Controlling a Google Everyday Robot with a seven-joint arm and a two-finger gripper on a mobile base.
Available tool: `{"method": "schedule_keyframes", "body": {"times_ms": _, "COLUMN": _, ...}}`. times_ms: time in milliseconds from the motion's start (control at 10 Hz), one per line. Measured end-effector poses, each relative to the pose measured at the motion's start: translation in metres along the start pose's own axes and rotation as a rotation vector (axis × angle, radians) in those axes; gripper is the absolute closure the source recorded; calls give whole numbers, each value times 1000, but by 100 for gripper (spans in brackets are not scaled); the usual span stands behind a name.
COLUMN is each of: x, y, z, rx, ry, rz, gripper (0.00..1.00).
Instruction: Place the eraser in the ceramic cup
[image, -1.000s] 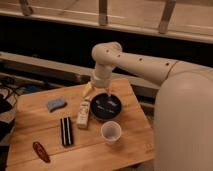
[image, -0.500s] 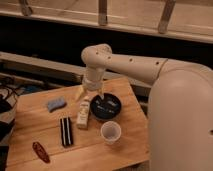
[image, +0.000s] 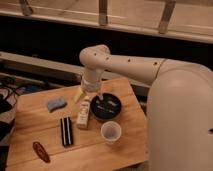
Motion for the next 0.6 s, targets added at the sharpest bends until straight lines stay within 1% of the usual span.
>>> {"method": "schedule_keyframes", "body": {"times_ms": 100, "x": -5, "y": 6, "z": 3, "rx": -5, "ry": 6, "rz": -19, "gripper": 20}}
{"method": "schedule_keyframes", "body": {"times_ms": 200, "x": -17, "y": 22, "z": 10, "rx": -13, "ry": 21, "rz": -59, "gripper": 20}}
{"method": "schedule_keyframes", "body": {"times_ms": 400, "x": -33, "y": 47, "z": 19, "rx": -19, "ry": 40, "rz": -118, "gripper": 20}}
{"method": "schedule_keyframes", "body": {"times_ms": 500, "x": -40, "y": 68, "z": 25, "rx": -16, "ry": 53, "rz": -167, "gripper": 20}}
{"method": "schedule_keyframes", "body": {"times_ms": 600, "x": -43, "y": 87, "z": 30, "rx": -16, "ry": 63, "rz": -213, "gripper": 20}}
